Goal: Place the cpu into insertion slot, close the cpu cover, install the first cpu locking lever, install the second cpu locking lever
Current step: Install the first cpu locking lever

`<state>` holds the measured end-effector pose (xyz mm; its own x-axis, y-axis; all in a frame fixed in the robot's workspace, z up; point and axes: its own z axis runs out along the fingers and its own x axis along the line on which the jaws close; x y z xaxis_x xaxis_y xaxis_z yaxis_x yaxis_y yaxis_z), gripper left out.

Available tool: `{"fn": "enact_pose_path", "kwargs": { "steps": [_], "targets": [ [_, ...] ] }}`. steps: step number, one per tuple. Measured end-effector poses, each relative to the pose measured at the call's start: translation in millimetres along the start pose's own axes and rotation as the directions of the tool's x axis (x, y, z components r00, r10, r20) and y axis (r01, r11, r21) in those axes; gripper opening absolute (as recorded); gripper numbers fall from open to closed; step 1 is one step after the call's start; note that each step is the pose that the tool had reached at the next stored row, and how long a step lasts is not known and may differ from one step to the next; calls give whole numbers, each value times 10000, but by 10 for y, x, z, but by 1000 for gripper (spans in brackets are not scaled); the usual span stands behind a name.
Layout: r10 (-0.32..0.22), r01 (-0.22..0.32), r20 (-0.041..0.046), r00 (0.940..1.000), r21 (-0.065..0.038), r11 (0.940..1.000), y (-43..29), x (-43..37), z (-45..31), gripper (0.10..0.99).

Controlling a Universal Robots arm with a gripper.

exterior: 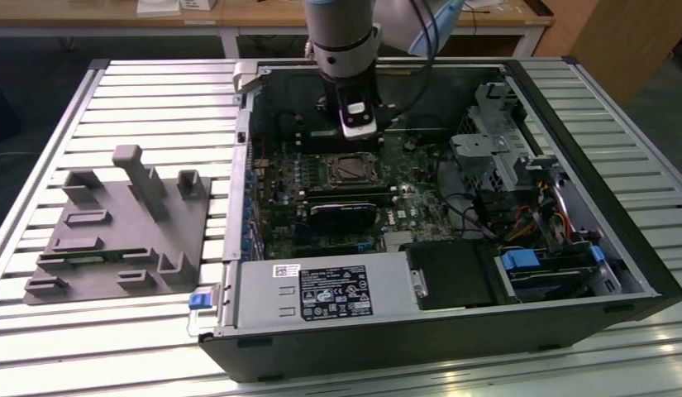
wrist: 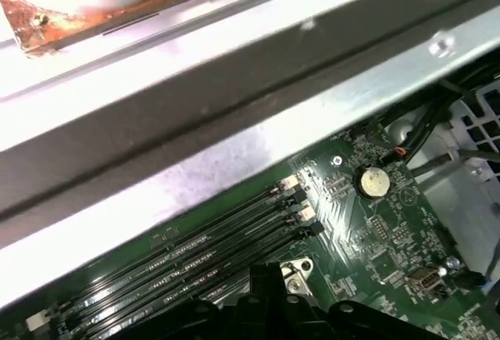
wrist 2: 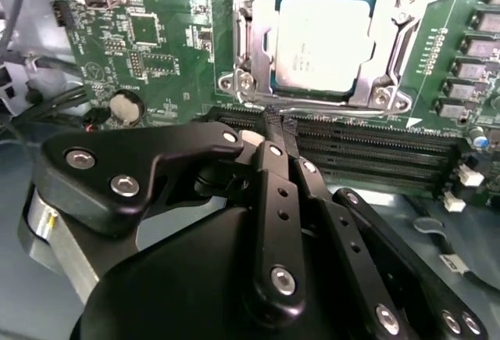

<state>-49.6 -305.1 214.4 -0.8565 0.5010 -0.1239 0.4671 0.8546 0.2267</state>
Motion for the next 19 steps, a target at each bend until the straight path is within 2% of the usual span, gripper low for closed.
{"fn": "enact_pose_path", "kwargs": {
  "steps": [3,11,15,19],
  "targets": [
    [0,0,0,10000,0,10000,6,-3,-25,106],
    [-3,3,4,10000,12,10000,4,-5,-28,106],
    [-29,29,39,10000,152,9999,-19,-18,-30,106],
    [-48,47,36,10000,298,9995,-78,-52,-36,106]
  ]
}}
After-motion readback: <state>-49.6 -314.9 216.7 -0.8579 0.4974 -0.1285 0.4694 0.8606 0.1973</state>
